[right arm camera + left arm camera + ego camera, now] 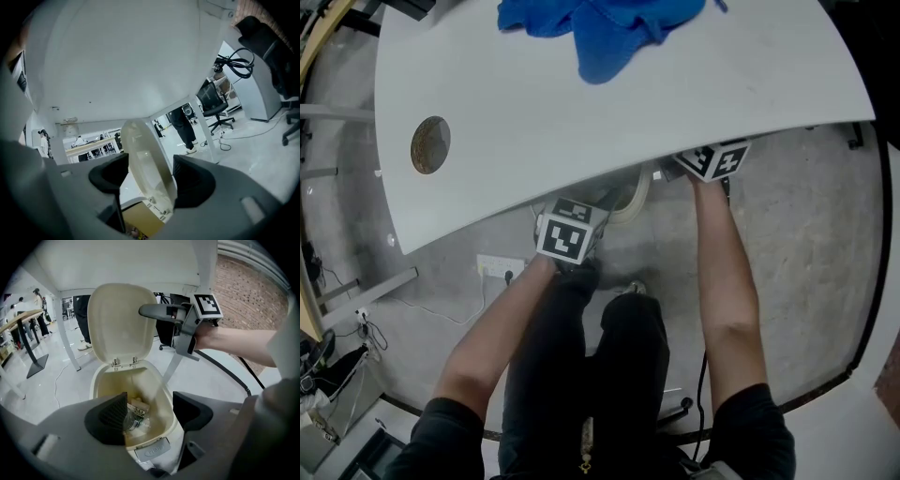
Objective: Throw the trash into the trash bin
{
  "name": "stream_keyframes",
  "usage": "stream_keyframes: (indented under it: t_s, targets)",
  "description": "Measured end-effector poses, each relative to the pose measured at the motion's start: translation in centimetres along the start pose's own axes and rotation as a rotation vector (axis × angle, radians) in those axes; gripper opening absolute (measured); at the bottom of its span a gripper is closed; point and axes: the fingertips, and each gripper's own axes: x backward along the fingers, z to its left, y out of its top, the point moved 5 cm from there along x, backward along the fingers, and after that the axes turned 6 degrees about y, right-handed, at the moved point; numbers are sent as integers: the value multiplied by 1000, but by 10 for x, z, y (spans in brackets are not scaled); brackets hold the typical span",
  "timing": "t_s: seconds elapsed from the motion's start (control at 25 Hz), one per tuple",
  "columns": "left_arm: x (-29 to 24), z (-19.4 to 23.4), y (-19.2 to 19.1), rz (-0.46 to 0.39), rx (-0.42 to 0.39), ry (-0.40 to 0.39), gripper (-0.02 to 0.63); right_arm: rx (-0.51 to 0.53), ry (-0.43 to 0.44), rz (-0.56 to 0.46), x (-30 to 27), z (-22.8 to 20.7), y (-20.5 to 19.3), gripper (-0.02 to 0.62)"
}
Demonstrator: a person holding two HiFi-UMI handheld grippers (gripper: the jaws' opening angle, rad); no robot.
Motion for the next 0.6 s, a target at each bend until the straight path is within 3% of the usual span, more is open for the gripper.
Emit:
stream_keyframes:
  t_s: [0.24, 0.48, 0.6]
  targets:
    - [8, -3, -5, -14, -30, 8, 316, -11, -3, -82, 7, 5, -7, 269]
    - [16, 1, -5, -19, -85, 23, 316, 37, 17, -103, 18, 17, -19, 158]
    - [18, 1, -1, -24, -102, 28, 316, 74, 37, -85, 22, 26, -26, 143]
